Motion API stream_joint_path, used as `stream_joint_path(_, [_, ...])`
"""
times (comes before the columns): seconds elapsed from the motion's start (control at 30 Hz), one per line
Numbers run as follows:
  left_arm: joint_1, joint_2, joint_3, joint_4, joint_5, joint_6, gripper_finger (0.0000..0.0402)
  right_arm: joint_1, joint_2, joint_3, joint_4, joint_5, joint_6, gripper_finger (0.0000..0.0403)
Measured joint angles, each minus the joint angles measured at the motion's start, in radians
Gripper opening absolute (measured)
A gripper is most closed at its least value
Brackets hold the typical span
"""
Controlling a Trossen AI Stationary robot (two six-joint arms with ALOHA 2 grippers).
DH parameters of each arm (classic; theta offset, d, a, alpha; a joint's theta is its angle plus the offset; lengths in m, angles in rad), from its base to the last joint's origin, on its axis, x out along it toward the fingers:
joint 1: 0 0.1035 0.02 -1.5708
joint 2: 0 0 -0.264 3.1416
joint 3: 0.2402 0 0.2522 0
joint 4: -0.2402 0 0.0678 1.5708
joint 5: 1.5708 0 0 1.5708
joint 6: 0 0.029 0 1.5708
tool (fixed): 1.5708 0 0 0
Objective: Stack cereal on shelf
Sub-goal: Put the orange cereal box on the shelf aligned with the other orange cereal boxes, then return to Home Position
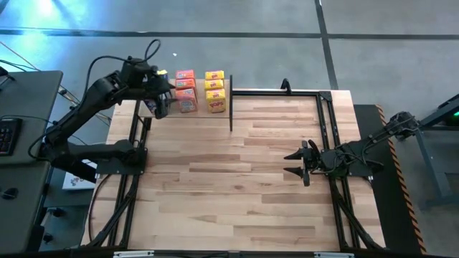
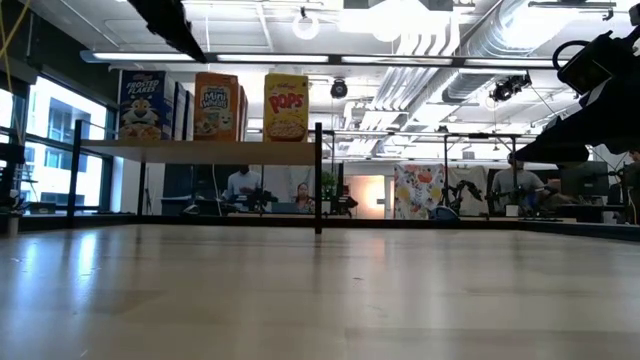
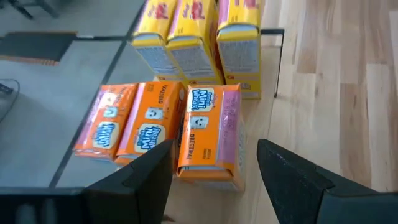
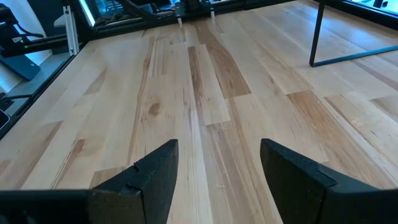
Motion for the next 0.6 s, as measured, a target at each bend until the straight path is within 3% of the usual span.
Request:
stream_joint_path(0.17, [0.0, -0.064, 0.0, 0.0, 0.068, -0.064, 0.0221, 0.0, 0.0, 0.0, 0.0, 0.0, 0.0, 0.022])
stream_joint_path(0.33, [0.0, -0.138, -0.021, 0.002, 0.276, -0.115, 0.0221, 0.0, 0.0, 0.0, 0.0, 0.0, 0.0, 0.022])
stream_joint_path(0.43, [-0.001, -0.186, -0.071, 0.009, 0.4, -0.124, 0.0221, 0.0, 0.0, 0.0, 0.0, 0.0, 0.0, 0.022])
stream_joint_path(0.6, [-0.002, -0.301, -0.209, 0.064, 0.477, -0.181, 0.0221, 0.0, 0.0, 0.0, 0.0, 0.0, 0.0, 0.022])
